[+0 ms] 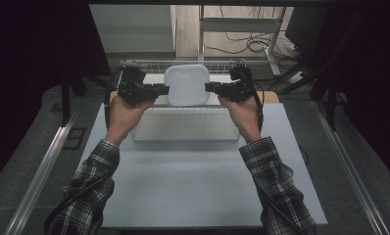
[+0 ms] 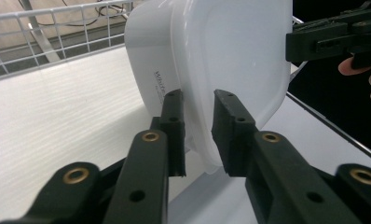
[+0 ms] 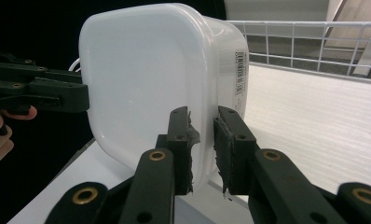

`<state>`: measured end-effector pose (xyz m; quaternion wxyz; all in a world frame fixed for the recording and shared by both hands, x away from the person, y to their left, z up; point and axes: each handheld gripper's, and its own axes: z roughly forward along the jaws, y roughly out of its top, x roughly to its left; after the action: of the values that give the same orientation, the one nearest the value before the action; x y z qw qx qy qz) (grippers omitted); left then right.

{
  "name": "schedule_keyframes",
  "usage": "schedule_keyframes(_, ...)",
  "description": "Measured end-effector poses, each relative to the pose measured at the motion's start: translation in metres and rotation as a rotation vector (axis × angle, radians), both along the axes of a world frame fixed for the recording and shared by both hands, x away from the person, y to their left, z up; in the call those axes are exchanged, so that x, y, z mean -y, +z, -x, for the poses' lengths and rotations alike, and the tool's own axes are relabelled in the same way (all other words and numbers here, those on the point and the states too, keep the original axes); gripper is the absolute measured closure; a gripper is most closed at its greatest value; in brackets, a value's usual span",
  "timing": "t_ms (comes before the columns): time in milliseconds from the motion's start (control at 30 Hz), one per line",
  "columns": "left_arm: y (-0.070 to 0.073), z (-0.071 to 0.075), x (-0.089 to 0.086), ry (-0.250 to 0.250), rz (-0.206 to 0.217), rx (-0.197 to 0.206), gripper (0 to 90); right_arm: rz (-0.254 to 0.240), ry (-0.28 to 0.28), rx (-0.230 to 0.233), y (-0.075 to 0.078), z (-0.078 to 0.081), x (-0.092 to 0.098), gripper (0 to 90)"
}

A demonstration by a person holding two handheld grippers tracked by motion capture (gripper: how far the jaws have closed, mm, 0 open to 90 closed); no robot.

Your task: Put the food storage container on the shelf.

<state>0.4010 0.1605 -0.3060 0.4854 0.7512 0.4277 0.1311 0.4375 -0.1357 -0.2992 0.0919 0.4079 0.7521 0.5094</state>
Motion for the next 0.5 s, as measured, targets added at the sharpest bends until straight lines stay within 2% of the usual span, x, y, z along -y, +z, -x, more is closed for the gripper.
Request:
schedule_keyframes(133, 0.001, -0.003, 0.002, 0.002, -0.001, 0.009, 65.7, -0.009, 0.005, 0.004, -0.001, -0.002, -0.001, 70.9)
schedule_keyframes(500, 0.002, -0.012, 0.005, 0.023, -0.013, 0.000, 64.1, 0.032, -0.011, 0.017, 0.001, -0.008, -0.009, 62.6)
